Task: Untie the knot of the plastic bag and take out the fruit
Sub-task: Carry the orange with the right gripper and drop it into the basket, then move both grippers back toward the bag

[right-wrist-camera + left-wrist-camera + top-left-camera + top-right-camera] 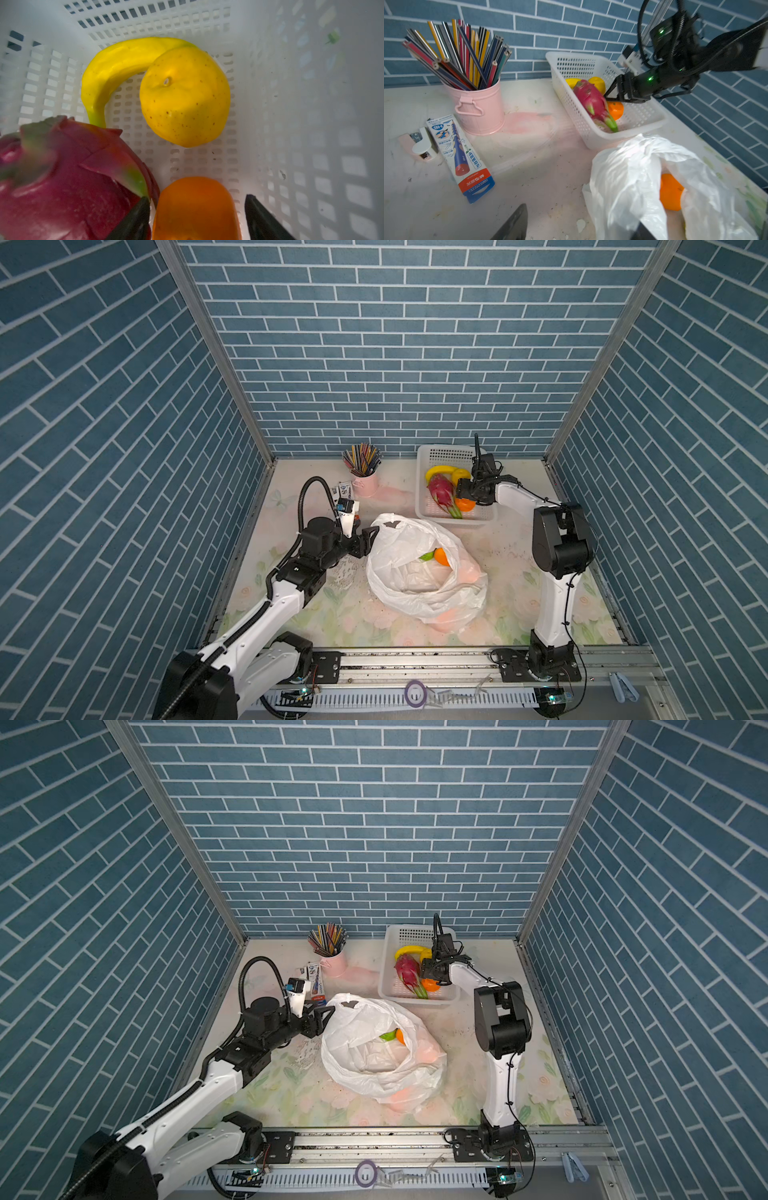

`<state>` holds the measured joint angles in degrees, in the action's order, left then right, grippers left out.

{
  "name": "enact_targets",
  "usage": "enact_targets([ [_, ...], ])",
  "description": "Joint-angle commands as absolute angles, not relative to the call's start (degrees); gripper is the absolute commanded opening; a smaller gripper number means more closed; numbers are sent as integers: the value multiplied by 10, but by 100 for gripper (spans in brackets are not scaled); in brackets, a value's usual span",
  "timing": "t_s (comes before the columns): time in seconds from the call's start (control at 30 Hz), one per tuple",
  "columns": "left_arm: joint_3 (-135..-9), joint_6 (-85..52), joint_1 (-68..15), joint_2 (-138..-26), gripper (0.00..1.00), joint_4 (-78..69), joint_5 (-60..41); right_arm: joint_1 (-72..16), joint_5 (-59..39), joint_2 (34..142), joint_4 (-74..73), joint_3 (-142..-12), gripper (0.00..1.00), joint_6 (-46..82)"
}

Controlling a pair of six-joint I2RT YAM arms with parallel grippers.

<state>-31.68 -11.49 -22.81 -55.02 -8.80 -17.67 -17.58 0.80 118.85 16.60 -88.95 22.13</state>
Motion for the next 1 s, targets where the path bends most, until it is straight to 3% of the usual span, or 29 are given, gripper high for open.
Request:
enact_targets([
  [0.0, -337, -117, -238, -517, 71, -62, -178, -178, 14, 1158, 186, -887, 79, 212],
  [0.13, -357, -144, -248, -487, 78, -28, -155, -180, 17, 1123, 194, -880, 82, 214],
  [0.4, -408, -229, -354, -479, 78, 1, -71, -197, 10, 980, 196, -820, 82, 211],
  [0.67, -453, -303, -520, -561, 62, 13, 94, -248, -21, 783, 160, -675, 82, 208],
  [0.97, -489, -343, -585, -699, 51, 38, 117, -344, -49, 612, 220, -543, 84, 211],
])
